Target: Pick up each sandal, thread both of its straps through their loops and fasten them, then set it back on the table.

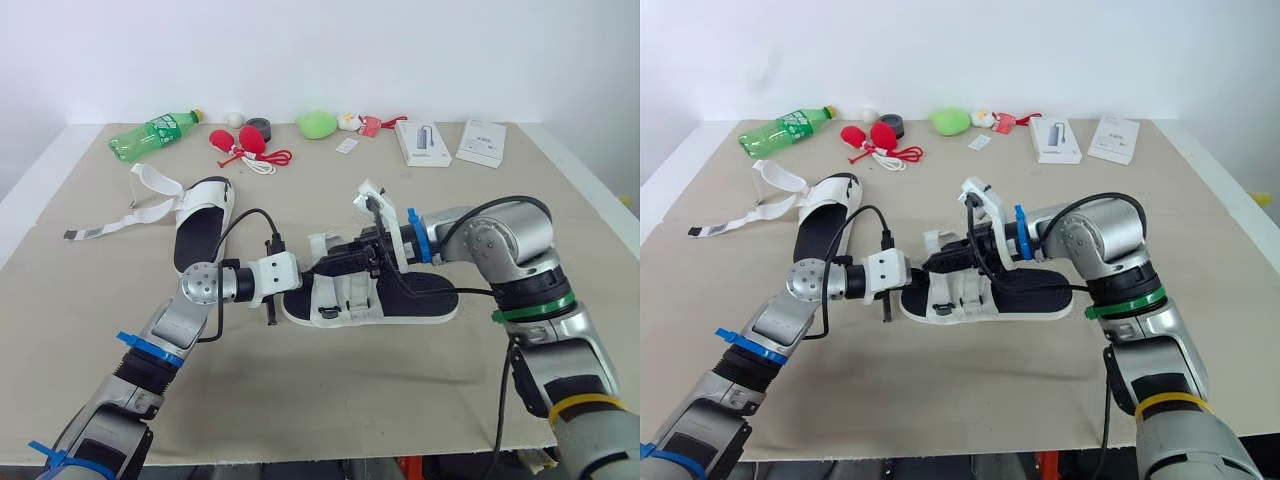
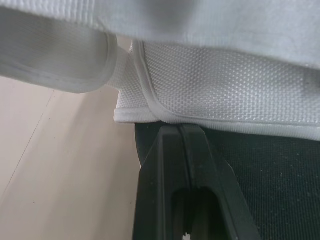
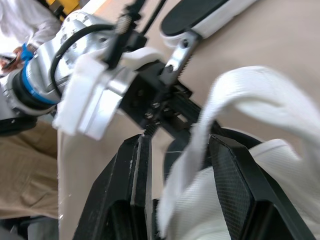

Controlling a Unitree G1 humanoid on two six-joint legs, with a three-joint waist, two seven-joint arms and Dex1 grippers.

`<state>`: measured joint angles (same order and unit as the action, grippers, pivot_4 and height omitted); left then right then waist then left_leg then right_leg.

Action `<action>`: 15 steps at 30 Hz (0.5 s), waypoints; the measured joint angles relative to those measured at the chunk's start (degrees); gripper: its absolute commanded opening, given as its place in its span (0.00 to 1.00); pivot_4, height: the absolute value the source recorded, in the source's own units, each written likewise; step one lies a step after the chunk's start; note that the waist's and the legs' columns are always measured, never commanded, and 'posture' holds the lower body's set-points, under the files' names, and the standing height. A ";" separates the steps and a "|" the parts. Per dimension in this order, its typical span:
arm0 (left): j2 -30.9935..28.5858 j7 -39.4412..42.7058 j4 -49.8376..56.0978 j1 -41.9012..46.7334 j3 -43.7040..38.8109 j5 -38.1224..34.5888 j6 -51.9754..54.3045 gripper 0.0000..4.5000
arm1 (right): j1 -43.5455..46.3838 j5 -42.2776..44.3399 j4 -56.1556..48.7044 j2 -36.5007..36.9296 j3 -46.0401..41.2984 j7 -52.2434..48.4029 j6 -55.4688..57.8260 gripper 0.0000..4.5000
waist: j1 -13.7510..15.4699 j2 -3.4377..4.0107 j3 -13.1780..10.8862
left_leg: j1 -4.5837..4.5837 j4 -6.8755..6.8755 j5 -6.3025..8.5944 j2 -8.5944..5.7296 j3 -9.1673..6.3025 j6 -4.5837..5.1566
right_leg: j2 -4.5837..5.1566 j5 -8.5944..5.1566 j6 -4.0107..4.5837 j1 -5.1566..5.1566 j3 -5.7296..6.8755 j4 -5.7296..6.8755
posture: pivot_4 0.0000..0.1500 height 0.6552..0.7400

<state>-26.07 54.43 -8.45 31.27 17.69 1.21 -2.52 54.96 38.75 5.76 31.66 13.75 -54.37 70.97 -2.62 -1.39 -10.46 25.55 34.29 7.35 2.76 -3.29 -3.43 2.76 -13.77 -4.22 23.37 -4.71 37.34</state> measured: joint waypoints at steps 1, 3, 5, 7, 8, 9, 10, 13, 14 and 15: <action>0.00 -0.03 0.00 0.00 0.00 0.00 0.00 0.00 | 0.01 -0.40 0.72 -0.35 -0.19 0.08 -0.01 0.27 | 0.00 0.00 0.00 | 0.00 0.00 0.00 0.00 0.00 0.00 | 0.00 0.01 -0.02 0.00 0.00 0.00 | 1.00 1.00; 0.01 -0.07 0.01 0.00 0.00 0.01 0.04 0.00 | -0.02 -0.81 1.33 -0.62 -0.19 0.06 -0.03 0.07 | 0.00 0.00 0.00 | 0.00 0.00 0.00 0.00 0.00 0.00 | 0.00 0.01 -0.01 0.00 0.00 0.00 | 1.00 1.00; 0.00 -0.09 0.05 -0.01 0.00 0.01 0.11 0.00 | -0.23 -0.83 0.91 -0.54 -0.26 0.02 -0.02 0.01 | -0.01 0.00 0.00 | 0.00 0.00 0.00 0.00 0.00 0.00 | 0.00 0.00 0.00 0.00 0.00 0.00 | 1.00 1.00; 0.00 -0.12 0.13 -0.15 -0.01 0.00 0.12 0.00 | -1.27 -0.73 -0.65 -0.41 -0.69 0.10 0.40 0.01 | 0.00 0.00 0.00 | 0.00 0.00 0.00 0.00 -0.01 0.00 | 0.00 0.00 0.00 -0.01 0.00 0.00 | 1.00 1.00; 0.01 -0.13 0.26 -0.23 0.00 -0.01 0.13 0.00 | -2.82 -0.54 -2.62 -0.10 -1.22 0.46 1.09 0.01 | 0.01 0.00 0.00 | 0.00 0.00 0.00 0.00 -0.01 0.00 | 0.00 0.00 0.00 -0.01 0.00 0.00 | 1.00 1.00; 0.00 -0.13 0.27 -0.26 -0.01 -0.01 0.13 0.00 | -3.19 -0.42 -3.03 -0.03 -1.26 0.53 1.27 0.01 | 0.01 0.00 0.00 | 0.00 0.00 0.00 0.00 -0.01 0.00 | 0.00 -0.01 -0.01 -0.02 0.01 0.00 | 1.00 1.00; 0.00 -0.12 0.40 -0.30 -0.02 -0.01 0.14 0.00 | -4.48 -0.21 -4.67 0.31 -1.60 0.72 1.79 0.01 | 0.02 0.00 0.00 | 0.00 -0.01 0.00 0.00 -0.02 0.00 | 0.00 -0.01 -0.02 -0.02 0.01 0.00 | 1.00 1.00; -0.04 -0.10 0.55 -0.36 -0.03 -0.01 0.15 0.00 | -6.42 -0.01 -7.20 0.94 -2.40 0.85 2.47 0.01 | 0.01 0.00 0.00 | 0.00 -0.01 0.01 0.00 -0.02 -0.01 | 0.00 -0.03 0.00 -0.02 0.01 0.00 | 1.00 1.00; -0.03 -0.10 0.55 -0.36 -0.03 -0.01 0.15 0.00 | -6.94 -0.02 -7.99 1.23 -2.54 0.86 2.45 0.01 | 0.00 0.00 0.00 | 0.00 -0.02 0.01 0.00 -0.01 -0.01 | 0.00 -0.04 0.00 -0.01 0.01 0.00 | 1.00 1.00; -0.04 -0.09 0.55 -0.36 -0.03 -0.01 0.15 0.00 | -7.72 -0.08 -9.10 1.64 -2.60 0.89 2.21 0.01 | 0.00 0.00 0.00 | 0.00 -0.01 0.01 0.00 -0.01 -0.01 | 0.00 -0.04 0.01 -0.01 0.01 0.00 | 1.00 1.00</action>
<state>-26.11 54.34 -7.90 30.91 17.66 1.20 -2.38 47.24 38.68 -3.34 33.30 11.15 -53.47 73.18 -2.62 -1.38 -10.46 25.54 34.28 7.36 2.77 -3.30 -3.44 2.75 -13.82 -4.21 23.36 -4.69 37.34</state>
